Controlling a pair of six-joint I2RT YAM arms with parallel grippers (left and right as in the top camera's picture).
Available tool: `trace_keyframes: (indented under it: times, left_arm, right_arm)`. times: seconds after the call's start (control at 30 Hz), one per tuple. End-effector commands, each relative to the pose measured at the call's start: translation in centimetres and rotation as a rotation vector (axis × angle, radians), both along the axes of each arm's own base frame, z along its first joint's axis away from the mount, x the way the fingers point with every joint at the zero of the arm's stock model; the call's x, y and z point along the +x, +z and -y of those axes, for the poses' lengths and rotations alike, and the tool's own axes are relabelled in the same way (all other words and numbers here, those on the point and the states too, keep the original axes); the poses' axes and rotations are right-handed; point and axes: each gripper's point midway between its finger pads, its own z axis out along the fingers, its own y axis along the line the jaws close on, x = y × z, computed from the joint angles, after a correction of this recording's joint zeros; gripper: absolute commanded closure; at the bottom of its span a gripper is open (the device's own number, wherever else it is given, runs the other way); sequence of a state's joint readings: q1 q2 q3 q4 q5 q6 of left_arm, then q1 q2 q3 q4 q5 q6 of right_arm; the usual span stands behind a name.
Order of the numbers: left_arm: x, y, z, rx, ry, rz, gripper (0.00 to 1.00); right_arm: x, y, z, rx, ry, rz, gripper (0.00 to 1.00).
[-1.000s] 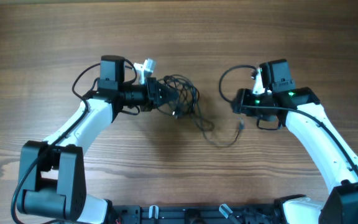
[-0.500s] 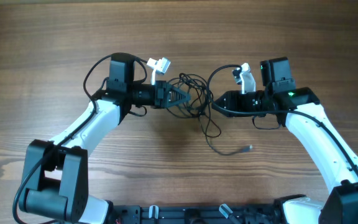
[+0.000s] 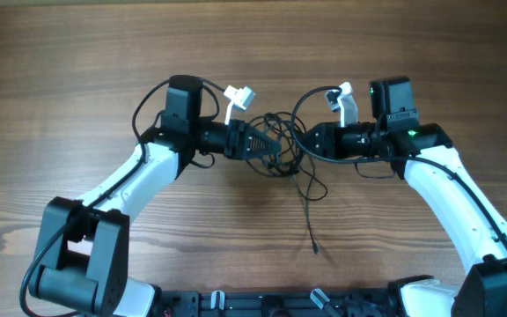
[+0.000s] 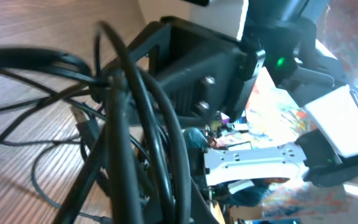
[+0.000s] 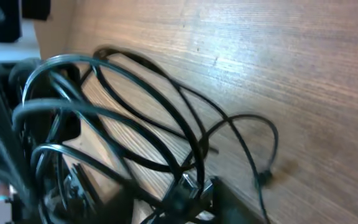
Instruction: Untangle cables
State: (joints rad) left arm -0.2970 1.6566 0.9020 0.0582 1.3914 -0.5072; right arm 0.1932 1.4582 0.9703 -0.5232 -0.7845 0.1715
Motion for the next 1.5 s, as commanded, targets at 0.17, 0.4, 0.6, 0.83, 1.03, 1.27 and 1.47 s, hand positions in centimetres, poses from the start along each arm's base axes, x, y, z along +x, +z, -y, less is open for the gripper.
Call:
trace_keyframes:
  times: [0.17, 0.4, 0.6, 0.83, 1.03, 1.27, 1.47]
  left_arm:
    - [0.2, 0.3, 0.1, 0.024, 0.028, 0.015, 0.59]
    - [2.7, -5.9, -1.7, 0.342, 0.281, -0.096, 0.48]
    - [2.7, -10.3, -4.6, 0.596, 0.413, -0.186, 0.48]
    - [1.3, -7.4, -2.3, 0.411, 0.276, -0.205, 0.36]
    - [1.2, -5.3, -1.0, 0.301, 0.212, -0.143, 0.43]
    - [0.1, -5.6, 0.4, 0.321, 0.174, -0.13, 0.49]
    - [-1.3, -5.5, 2.0, 0.318, 0.12, -0.11, 0.36]
  right_arm:
    - [0.9, -2.8, 3.7, -0.208, -0.232, -0.102, 0.96]
    - [-0.2, -5.7, 8.6, -0.425, -0.529, -0.275, 0.96]
    - [-0.2, -3.4, 3.9, -0.215, -0.262, -0.187, 0.96]
    - [-0.4, -0.5, 0.6, -0.012, -0.109, -0.13, 0.96]
    - [-0.7, 0.4, -0.3, 0.056, -0.065, -0.13, 0.96]
    - [-0.8, 2.6, -1.7, 0.173, 0.01, -0.089, 0.96]
    - [-1.5, 4.9, -2.9, 0.292, 0.107, -0.055, 0.96]
